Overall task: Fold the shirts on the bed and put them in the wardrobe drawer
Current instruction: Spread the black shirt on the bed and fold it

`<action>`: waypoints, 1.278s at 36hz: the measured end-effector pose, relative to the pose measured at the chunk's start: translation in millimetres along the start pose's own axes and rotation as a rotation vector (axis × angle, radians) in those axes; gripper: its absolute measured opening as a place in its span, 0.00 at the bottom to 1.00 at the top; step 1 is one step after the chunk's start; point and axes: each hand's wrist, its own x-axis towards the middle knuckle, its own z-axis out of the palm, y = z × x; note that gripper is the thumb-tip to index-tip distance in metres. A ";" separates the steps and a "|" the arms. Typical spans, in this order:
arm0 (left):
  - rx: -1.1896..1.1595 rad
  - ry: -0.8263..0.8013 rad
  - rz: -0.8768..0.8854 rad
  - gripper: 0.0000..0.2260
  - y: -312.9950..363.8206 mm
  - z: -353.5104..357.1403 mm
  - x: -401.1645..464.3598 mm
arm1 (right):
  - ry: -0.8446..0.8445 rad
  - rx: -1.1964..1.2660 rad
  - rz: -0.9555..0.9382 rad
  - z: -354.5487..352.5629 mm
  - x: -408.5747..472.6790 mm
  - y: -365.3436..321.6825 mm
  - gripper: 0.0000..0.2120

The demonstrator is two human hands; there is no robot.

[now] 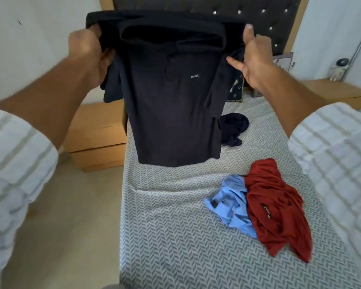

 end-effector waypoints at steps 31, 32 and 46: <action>1.657 -0.776 -0.454 0.18 -301.0 -219.1 -354.2 | -0.499 -1.299 0.245 -294.9 -341.2 285.4 0.15; 1.684 -0.803 -0.458 0.19 -303.7 -222.5 -359.6 | -0.518 -1.310 0.243 -298.2 -347.1 290.3 0.15; 2.013 -0.897 -0.237 0.20 -304.5 -213.1 -404.8 | -0.464 -1.652 -0.009 -309.5 -411.2 327.6 0.32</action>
